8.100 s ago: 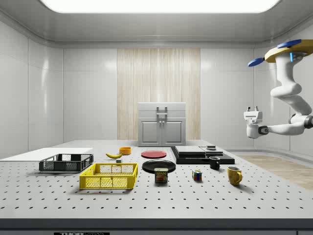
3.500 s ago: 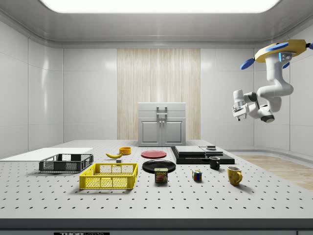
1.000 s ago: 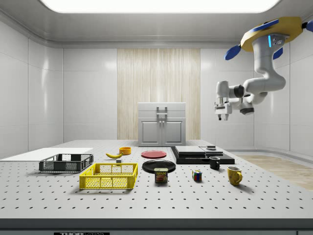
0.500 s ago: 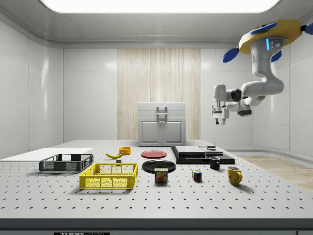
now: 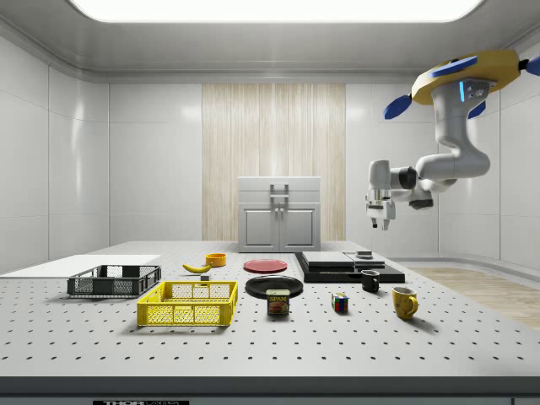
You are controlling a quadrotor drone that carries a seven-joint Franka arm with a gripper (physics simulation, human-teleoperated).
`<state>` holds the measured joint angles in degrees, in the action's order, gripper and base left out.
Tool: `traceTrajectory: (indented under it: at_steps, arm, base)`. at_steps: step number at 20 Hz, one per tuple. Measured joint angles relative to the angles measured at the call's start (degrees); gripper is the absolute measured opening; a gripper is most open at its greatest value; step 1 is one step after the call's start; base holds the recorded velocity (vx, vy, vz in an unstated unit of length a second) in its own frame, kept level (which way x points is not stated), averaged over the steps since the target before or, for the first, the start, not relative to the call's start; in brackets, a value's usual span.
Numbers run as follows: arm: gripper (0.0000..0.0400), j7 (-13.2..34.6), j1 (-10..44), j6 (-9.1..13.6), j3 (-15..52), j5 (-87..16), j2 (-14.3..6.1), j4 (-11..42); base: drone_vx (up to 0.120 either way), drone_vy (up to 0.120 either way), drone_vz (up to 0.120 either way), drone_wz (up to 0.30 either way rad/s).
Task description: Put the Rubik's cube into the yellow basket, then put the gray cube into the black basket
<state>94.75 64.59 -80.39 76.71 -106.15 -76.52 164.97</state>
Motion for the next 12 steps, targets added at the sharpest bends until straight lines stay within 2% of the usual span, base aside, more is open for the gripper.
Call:
traceTrajectory:
  at_steps: [7,10,12]
  arm:
    - [0.0400,0.30,0.34,-1.23,0.28,0.60,-1.32,-0.07]
    - [0.0400,0.42,0.47,-1.72,0.39,0.83,-1.85,-0.10]
    - [0.0400,0.50,0.56,-2.05,0.46,0.99,-2.20,-0.12]
  base:
    - [0.000,0.000,-0.120,0.000]
    - [0.000,-0.093,-0.120,0.000]
    - [0.080,0.000,-0.120,0.000]
